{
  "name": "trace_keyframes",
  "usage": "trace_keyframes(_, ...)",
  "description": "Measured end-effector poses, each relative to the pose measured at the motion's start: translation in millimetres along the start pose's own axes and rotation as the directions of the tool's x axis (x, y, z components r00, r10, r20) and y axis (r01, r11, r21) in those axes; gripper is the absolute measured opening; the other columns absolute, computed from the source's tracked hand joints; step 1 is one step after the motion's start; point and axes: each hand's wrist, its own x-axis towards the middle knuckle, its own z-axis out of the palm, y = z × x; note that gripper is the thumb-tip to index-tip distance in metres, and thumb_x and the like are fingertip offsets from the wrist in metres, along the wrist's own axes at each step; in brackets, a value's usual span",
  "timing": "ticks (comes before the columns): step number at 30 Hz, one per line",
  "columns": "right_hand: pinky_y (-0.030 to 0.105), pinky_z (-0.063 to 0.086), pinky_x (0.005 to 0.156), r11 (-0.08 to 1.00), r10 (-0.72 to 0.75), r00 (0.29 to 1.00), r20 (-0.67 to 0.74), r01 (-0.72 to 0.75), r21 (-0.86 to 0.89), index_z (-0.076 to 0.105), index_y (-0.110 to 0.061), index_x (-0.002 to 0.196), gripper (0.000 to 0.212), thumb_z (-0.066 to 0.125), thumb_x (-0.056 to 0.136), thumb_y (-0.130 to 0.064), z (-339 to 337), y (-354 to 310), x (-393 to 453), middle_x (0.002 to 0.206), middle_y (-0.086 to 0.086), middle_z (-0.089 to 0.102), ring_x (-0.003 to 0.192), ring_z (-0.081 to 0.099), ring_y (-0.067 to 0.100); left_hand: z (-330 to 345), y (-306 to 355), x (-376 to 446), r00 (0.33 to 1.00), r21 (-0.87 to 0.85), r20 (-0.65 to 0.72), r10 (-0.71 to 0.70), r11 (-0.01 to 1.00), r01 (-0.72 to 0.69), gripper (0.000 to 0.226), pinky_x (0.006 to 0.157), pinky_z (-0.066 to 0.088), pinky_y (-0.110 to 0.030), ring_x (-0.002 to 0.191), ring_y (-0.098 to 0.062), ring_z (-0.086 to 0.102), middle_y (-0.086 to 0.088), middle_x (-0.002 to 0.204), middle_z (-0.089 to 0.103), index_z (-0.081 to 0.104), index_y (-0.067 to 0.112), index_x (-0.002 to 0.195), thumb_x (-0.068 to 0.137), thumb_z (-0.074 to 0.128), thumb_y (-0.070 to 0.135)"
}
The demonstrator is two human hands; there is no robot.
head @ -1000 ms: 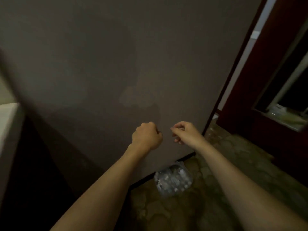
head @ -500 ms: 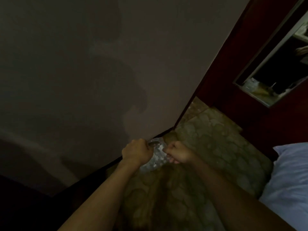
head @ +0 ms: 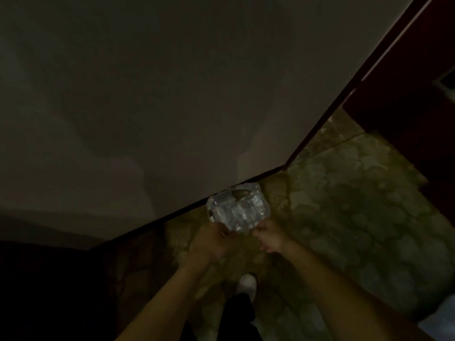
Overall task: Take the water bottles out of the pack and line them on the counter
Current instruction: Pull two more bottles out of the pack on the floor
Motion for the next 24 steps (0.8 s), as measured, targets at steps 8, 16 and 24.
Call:
trace_keyframes(8,0.021,0.044,0.051,0.975,0.080,0.994,0.081,-0.095,0.203,0.053,-0.020,0.122,0.027,0.053,0.095,-0.018,-34.9,30.7,84.1,0.113,0.002,0.057,0.087,0.060,0.021,63.8,26.0,82.3,0.988,-0.318,-0.074,-0.138,0.942,0.108,0.017,0.073,0.054,-0.027,0.091,-0.025,0.068,-0.012,0.097,0.071,0.071,0.007,0.099,0.094,0.059,0.019)
trace_keyframes(16,0.030,0.053,0.084,0.995,0.038,0.999,-0.011,-0.036,0.096,0.054,-0.008,0.126,0.042,0.061,0.090,-0.026,-61.1,66.9,171.0,0.110,0.005,0.059,0.102,0.060,0.025,106.6,36.1,194.5,0.984,-0.403,0.082,-0.158,0.898,0.178,0.021,0.093,0.052,-0.040,0.100,-0.029,0.066,-0.011,0.108,0.070,0.070,0.013,0.102,0.096,0.057,0.028)
trace_keyframes(24,0.044,0.055,0.084,0.994,0.068,0.994,0.088,-0.075,0.077,0.051,-0.006,0.124,0.036,0.056,0.093,-0.022,-43.6,87.5,288.8,0.110,0.019,0.063,0.100,0.064,0.038,148.2,6.3,285.7,0.969,-0.448,0.040,-0.243,0.863,0.235,0.022,0.094,0.052,-0.041,0.101,-0.026,0.066,-0.010,0.108,0.071,0.070,0.015,0.098,0.093,0.057,0.032)
